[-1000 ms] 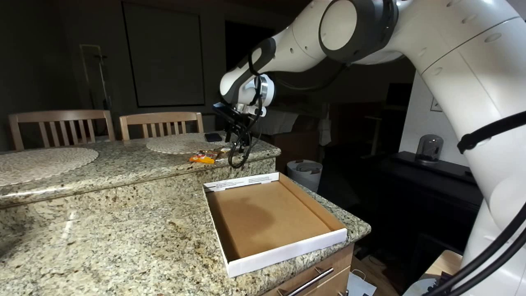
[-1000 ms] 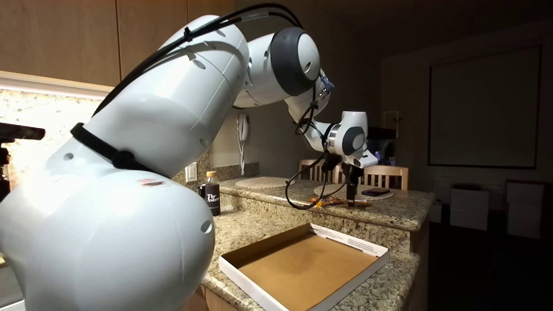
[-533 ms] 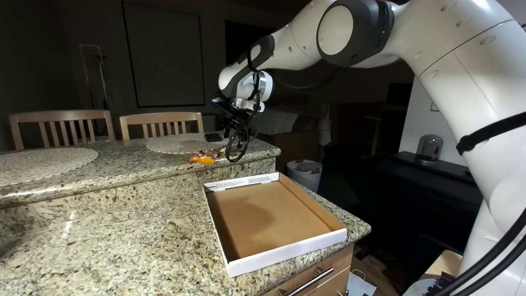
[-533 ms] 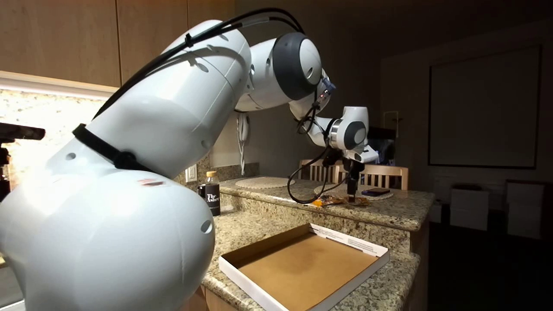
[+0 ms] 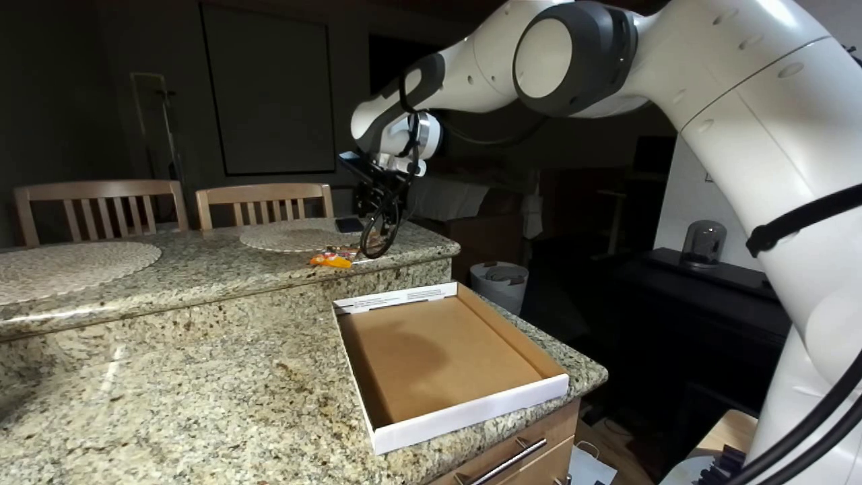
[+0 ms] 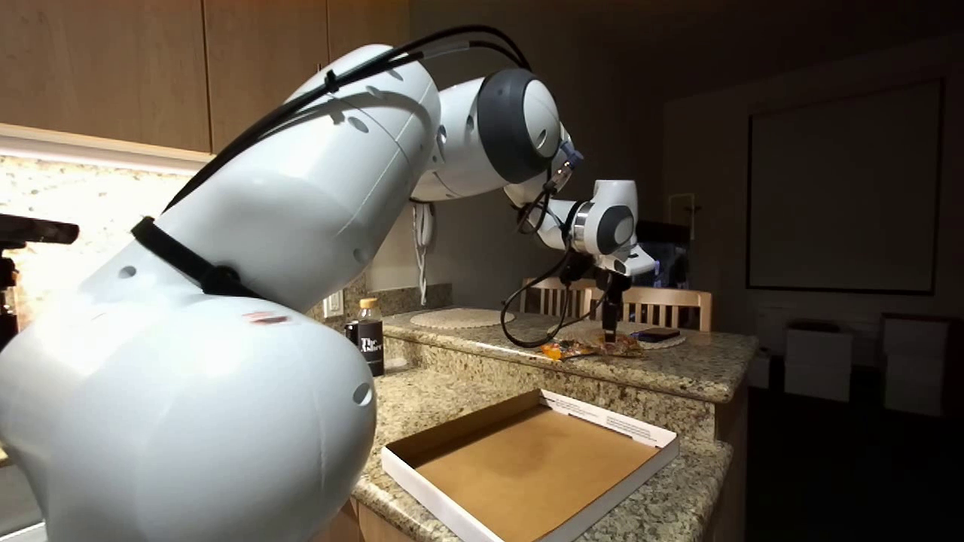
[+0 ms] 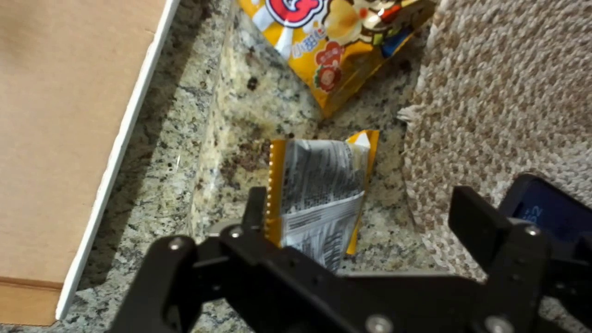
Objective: Remove the objects from the box
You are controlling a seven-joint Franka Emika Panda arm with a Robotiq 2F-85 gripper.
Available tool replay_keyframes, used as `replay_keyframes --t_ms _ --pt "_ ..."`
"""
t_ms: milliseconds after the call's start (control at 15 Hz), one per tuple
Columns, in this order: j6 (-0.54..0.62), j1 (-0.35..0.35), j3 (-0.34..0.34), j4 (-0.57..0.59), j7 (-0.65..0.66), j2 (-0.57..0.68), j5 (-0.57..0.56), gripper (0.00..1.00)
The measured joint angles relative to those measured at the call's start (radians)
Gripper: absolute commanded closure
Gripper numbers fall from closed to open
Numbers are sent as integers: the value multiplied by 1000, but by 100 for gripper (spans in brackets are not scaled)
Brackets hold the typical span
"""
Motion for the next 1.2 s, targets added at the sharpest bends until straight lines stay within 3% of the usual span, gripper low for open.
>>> replay_keyframes --t_ms 533,800,1000,1200 --pt "-157 33 7 58 0 47 -15 0" --pt "-178 36 10 82 0 75 -15 0" --pt "-178 35 25 84 -1 50 -15 0" --pt "-285 35 63 28 -45 -44 -15 0"
